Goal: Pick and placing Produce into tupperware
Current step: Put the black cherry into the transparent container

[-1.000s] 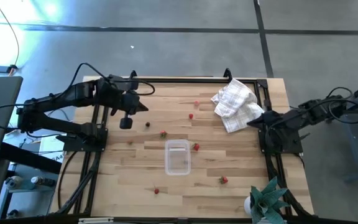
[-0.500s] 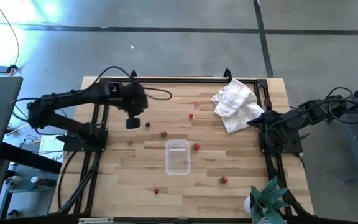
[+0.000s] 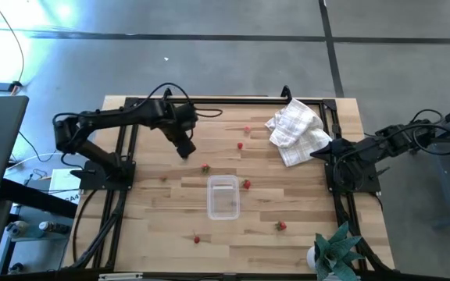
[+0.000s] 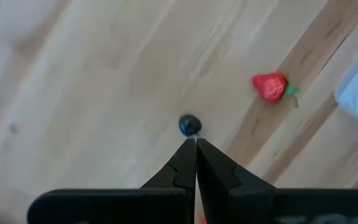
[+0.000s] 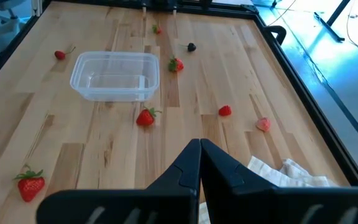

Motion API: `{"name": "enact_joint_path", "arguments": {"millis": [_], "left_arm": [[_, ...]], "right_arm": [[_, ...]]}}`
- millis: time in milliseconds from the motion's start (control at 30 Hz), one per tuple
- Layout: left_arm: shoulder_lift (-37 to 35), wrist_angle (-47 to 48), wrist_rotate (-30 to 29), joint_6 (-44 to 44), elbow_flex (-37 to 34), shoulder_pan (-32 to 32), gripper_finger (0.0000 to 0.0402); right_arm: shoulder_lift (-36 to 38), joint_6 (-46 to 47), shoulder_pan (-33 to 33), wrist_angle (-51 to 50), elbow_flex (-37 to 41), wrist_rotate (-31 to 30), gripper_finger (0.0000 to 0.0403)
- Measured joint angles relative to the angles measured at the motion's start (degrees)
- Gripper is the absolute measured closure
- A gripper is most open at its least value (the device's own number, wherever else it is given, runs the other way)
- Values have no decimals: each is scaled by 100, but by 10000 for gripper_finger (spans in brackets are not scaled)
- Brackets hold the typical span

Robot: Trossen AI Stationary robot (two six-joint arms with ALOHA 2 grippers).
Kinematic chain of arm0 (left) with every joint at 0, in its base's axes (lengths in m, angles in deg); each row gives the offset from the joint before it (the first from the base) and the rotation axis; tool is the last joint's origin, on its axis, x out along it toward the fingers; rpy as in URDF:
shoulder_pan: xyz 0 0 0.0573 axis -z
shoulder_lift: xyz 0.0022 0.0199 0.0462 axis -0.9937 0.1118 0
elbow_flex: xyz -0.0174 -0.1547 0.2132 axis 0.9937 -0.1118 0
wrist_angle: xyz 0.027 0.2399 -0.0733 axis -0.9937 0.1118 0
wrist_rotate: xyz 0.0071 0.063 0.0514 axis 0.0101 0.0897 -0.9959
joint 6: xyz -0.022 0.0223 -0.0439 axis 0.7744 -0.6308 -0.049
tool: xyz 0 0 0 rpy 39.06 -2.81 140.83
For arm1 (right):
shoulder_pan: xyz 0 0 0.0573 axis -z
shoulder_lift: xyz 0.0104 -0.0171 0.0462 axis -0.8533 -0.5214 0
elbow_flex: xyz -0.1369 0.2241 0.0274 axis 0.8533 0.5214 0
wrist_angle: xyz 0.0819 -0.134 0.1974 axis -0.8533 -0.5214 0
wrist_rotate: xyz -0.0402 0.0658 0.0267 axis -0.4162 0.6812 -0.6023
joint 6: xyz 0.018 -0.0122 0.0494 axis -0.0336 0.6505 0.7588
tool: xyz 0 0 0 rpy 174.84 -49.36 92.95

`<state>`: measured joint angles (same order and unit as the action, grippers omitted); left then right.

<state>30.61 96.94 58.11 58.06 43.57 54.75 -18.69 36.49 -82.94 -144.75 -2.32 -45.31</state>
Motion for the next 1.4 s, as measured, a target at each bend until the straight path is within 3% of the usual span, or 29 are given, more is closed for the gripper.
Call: {"name": "enact_joint_path", "arguments": {"millis": [433,733,900,1167,1400], "left_arm": [[400,9,550,211,0,-475,390],[711,23,546,410,0,-506,248],[905,8,623,997,-15,-504,208],[1073,-697,1336,1940,-603,-493,215],[1073,-954,1089,2225,-682,-463,238]], "right_arm": [[0,-1,-2,0,0,0,402],[0,-1,-2,-2,0,-1,402],[0,-1,0,0,0,-2,402],[0,-1,-2,0,0,-2,402],[0,-1,0,0,0,-2,402]]}}
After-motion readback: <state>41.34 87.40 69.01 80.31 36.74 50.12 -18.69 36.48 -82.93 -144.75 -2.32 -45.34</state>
